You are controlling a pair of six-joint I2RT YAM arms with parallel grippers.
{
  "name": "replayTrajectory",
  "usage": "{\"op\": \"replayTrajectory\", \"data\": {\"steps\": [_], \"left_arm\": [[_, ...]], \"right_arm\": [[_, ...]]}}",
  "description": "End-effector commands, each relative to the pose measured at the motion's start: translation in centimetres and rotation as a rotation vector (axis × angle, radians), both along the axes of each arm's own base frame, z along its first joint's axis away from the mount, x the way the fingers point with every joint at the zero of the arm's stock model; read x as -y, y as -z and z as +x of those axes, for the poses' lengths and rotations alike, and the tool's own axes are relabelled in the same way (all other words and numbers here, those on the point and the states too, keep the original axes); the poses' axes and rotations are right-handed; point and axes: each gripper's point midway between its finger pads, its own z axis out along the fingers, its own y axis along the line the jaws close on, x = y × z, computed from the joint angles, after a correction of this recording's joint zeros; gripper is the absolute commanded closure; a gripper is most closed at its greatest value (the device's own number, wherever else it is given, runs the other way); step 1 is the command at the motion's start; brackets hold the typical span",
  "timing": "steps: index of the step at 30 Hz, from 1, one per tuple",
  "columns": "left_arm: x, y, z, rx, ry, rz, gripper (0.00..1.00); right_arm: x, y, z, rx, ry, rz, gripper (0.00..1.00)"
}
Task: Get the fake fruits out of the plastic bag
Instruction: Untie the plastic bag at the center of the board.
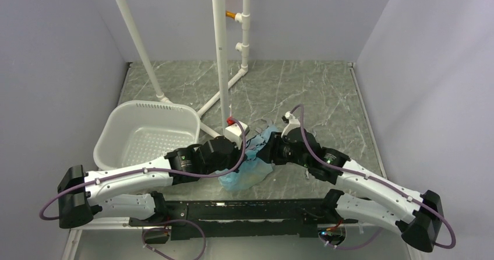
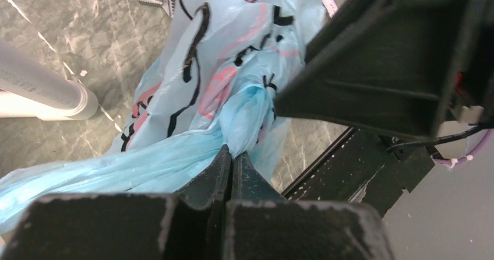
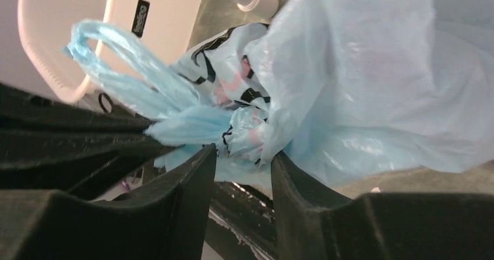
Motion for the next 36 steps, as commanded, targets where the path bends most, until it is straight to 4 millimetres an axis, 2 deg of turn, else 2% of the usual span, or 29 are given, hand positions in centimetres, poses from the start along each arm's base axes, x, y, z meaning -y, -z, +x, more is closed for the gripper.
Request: {"op": "replayTrajectory", "data": {"steps": [1,7,11,13,19,23,26,31,34,36], "left_arm": [[0.9,-1.5,-0.4,-0.015,0.021,-0.073,1.0],[0.1,-0.9,-0.5,-0.018,0.002,-0.071,1.0],[-0.9,-0.2,-0.3,-0.018,-0.026,-0.018,1.0],[-1.7,0.5,-0.2,-0.022,-0.049,0.016,1.0],[-3.0,1.1,-0.1,-0.032,-0.088,0.046,1.0],[-4.3,1.8,0.0,-0.022,-0.116,0.081,1.0],[-5.1,2.0,-0.1,-0.024,-0.12,0.115,1.0],[-5.2,2.2,-0.7,-0.035,-0.096,0.106,1.0],[-4.9,1.5,-0.6,-0.023,-0.094,0.058,1.0],[-4.8,1.1,-0.4,-0.018,-0.103,0.042,1.0]], "right_arm": [[-0.9,-2.3,2.7,0.083,0.101,0.073,0.61],[-1.4,-1.9,3.2,0.064,0.132,0.118,0.76],[-0.7,-1.7,3.3,0.08,0.152,0.093,0.95],[-0.1,-1.4,3.2,0.076,0.17,0.076,1.0],[1.8,-2.9,3.3,0.137,0.185,0.066,1.0],[4.3,-4.0,4.2,0.179,0.223,0.05,1.0],[5.7,-4.5,4.9,0.166,0.178,0.072,1.0],[7.0,-3.3,5.3,0.085,0.092,0.088,1.0],[8.1,-2.1,5.2,0.067,0.085,-0.024,1.0],[9.0,-2.3,5.1,0.086,0.089,-0.087,1.0]]}}
